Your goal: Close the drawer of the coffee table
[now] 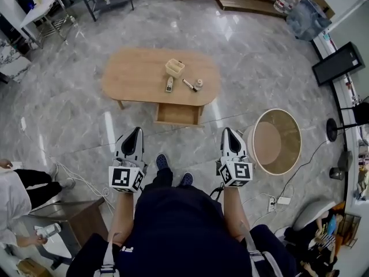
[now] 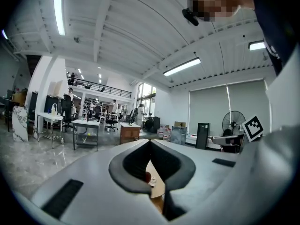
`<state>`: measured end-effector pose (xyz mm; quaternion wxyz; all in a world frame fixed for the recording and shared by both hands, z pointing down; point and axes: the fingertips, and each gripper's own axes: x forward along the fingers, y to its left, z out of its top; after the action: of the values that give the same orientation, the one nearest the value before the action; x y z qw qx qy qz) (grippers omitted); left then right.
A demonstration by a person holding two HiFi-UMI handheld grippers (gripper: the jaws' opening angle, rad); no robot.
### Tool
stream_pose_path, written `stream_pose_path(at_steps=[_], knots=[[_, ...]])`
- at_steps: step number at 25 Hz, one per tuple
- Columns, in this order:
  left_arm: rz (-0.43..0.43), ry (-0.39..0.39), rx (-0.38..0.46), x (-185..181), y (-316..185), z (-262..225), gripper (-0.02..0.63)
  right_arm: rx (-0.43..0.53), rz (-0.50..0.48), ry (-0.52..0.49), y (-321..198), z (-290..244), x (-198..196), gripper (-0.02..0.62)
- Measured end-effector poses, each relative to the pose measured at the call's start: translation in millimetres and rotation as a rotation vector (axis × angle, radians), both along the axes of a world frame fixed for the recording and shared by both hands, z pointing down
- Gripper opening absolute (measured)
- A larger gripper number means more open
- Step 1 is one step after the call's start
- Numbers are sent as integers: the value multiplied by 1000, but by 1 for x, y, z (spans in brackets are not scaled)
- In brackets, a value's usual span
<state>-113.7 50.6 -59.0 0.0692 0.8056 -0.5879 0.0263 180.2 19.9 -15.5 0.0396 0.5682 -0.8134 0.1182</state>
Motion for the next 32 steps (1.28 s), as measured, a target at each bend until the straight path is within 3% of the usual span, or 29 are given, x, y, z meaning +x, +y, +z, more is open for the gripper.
stream_pose_path(at_steps=[10, 32], knots=[[81, 15, -15, -39, -50, 20, 25, 9, 71, 5, -33, 4, -32, 26], [-6, -10, -9, -2, -94, 45, 25, -14, -40, 64, -85, 39, 1, 26]])
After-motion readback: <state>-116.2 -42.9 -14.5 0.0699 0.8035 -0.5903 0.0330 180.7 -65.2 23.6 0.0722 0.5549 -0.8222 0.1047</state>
